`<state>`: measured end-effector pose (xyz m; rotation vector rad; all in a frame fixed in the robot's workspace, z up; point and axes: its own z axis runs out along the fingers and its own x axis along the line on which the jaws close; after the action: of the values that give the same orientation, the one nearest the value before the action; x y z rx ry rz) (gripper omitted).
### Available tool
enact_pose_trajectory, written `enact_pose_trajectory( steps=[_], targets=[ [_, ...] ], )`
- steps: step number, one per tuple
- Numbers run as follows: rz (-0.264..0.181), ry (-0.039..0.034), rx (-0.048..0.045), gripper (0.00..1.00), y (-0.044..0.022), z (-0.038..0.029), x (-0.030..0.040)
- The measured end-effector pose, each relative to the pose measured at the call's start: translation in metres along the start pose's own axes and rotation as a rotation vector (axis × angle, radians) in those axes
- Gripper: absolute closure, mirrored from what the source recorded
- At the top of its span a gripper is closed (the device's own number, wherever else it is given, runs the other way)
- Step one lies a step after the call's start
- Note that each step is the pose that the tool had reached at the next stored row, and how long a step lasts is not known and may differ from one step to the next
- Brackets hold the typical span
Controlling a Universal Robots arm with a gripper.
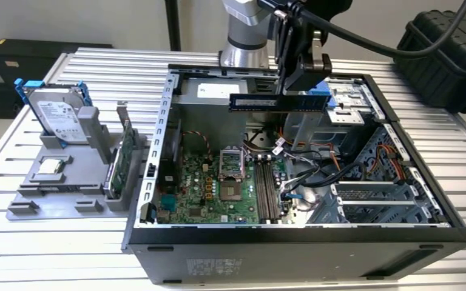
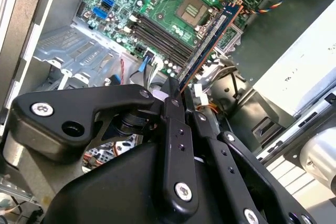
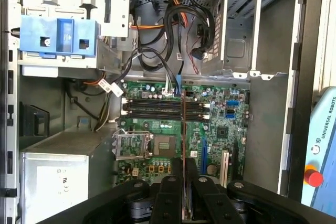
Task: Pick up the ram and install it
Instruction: 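Pick up the ram and move it above insertion slot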
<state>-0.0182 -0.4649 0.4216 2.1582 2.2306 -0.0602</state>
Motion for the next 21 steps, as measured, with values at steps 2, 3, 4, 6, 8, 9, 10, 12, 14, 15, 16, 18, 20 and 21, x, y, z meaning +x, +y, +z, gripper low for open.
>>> enact_pose_trajectory(
  steps=[2, 3, 4, 6, 8, 9, 10, 12, 14, 15, 16, 18, 20, 21],
  targets=[
    [0.0, 0.0, 0.0, 1.0, 0.0, -0.0001, 0.0011],
    [0.0, 0.0, 0.0, 1.0, 0.0, -0.0001, 0.0016],
    [0.0, 0.0001, 0.0, 1.0, 0.0001, 0.0, 0.0021],
    [0.0, 0.0, 0.0, 1.0, 0.0001, -0.0002, 0.003],
    [0.0, 0.0001, -0.0001, 1.0, 0.0001, -0.0002, 0.0039],
    [0.0, 0.0, 0.0, 1.0, 0.0001, -0.0002, 0.0043],
    [0.0, 0.0, 0.0, 1.0, 0.0002, -0.0002, 0.0047],
    [0.0, 0.0, 0.0, 1.0, 0.0002, -0.0003, 0.0056],
    [0.0, 0.0, 0.0, 1.0, 0.0002, -0.0003, 0.0064],
    [0.0, 0.0, 0.0, 1.0, 0.0002, -0.0003, 0.0069],
    [0.0, -0.0001, 0.0, 1.0, 0.0002, -0.0004, 0.0073],
    [0.0, -0.0001, 0.0, 1.0, 0.0003, -0.0004, 0.0081],
    [0.0, 0.0, 0.0, 1.0, 0.0003, -0.0004, 0.0089],
    [0.0, 0.0, 0.0, 1.0, 0.0003, -0.0005, 0.0092]
  ],
)
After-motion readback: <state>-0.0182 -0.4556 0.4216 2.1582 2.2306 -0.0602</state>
